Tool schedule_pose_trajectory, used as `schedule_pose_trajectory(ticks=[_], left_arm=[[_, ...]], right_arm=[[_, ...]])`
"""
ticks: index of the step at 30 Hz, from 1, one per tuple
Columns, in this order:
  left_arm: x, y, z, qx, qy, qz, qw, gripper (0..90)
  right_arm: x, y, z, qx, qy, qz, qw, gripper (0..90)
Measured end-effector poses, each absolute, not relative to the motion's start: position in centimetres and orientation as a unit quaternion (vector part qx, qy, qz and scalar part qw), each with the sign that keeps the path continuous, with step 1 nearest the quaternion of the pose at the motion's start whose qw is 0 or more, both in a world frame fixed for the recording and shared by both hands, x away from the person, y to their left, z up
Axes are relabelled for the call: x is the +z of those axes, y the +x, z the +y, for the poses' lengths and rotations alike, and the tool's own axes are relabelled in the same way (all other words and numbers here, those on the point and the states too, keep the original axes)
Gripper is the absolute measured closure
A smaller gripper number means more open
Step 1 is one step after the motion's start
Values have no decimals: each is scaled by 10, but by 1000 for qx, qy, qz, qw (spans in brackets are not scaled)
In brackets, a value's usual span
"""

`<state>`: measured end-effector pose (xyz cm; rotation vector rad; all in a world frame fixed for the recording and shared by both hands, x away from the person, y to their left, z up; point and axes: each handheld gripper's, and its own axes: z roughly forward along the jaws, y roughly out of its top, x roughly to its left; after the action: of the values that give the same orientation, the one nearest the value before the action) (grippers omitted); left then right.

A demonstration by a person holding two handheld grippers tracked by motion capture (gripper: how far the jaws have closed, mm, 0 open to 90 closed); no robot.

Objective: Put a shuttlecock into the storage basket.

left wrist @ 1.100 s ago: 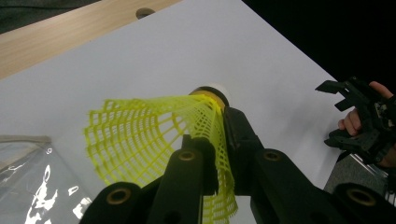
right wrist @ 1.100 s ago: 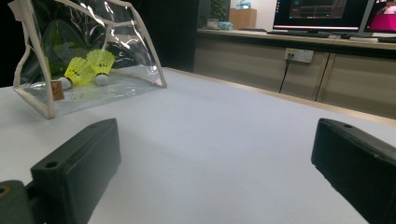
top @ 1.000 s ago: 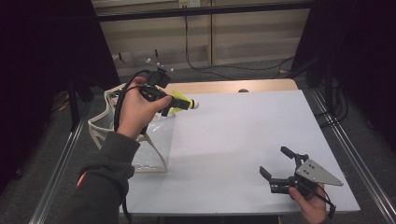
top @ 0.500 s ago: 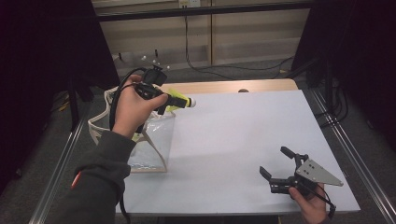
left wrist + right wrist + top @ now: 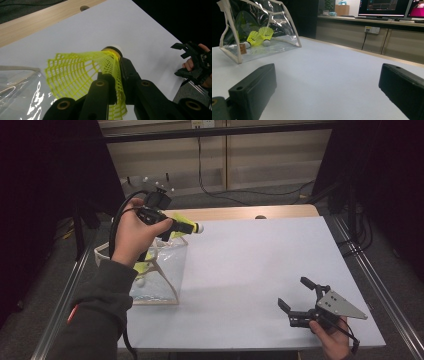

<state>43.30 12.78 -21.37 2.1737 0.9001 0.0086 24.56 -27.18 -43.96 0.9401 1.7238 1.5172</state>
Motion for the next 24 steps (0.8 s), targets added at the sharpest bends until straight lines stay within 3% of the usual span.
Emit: schedule_pose_trajectory(ticks=[24], left_arm=[[-211, 433, 143, 6, 851, 360, 382, 850]], right_arm=[[-440, 246, -272, 578, 358, 657, 325, 11]])
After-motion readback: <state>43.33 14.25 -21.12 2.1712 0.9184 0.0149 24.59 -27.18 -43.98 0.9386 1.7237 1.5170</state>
